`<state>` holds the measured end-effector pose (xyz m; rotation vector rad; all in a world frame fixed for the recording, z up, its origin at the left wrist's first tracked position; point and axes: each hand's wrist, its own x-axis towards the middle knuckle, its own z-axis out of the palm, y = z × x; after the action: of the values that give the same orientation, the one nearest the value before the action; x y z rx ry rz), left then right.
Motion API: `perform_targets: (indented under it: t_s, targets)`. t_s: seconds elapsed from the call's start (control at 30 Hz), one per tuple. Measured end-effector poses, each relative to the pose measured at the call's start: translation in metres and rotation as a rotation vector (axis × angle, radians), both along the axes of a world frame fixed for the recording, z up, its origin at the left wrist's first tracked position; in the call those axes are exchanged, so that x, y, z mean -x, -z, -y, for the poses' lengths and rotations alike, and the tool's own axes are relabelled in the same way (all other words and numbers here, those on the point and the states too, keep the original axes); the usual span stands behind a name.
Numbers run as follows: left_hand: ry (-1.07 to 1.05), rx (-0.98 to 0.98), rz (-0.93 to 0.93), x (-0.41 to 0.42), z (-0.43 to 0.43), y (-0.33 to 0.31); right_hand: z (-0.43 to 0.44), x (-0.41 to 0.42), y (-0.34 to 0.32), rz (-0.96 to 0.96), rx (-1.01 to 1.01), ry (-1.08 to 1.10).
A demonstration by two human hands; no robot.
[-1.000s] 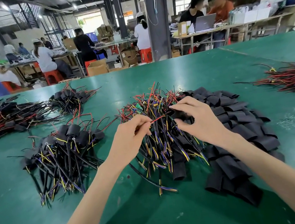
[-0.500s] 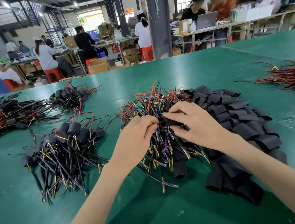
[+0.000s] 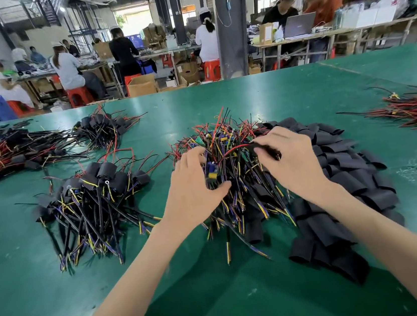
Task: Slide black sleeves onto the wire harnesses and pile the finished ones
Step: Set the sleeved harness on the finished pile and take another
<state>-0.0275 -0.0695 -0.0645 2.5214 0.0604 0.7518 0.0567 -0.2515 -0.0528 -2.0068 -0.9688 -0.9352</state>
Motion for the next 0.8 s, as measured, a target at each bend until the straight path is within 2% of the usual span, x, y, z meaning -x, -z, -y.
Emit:
perform_targets:
  t_s: [0.13, 0.27, 0.47, 0.6, 0.8]
  targets:
    - [-0.031, 0.238, 0.018, -0.005, -0.002, 0.002, 0.003, -0.005, -0.002, -0.022, -0.067, 0.065]
    - [0.141, 0.550, -0.013, -0.007, -0.005, -0.003, 0.007, -0.011, -0.001, -0.030, -0.047, 0.095]
    - [0.198, 0.587, 0.048, -0.004, -0.019, -0.018, 0.012, -0.015, 0.002, 0.004, 0.110, 0.031]
    - [0.216, 0.516, 0.052, -0.002, -0.022, -0.024, 0.010, -0.013, 0.006, 0.022, 0.218, -0.017]
    - [0.245, 0.375, 0.013, -0.001, -0.018, -0.020, 0.001, -0.002, 0.008, 0.040, 0.246, -0.126]
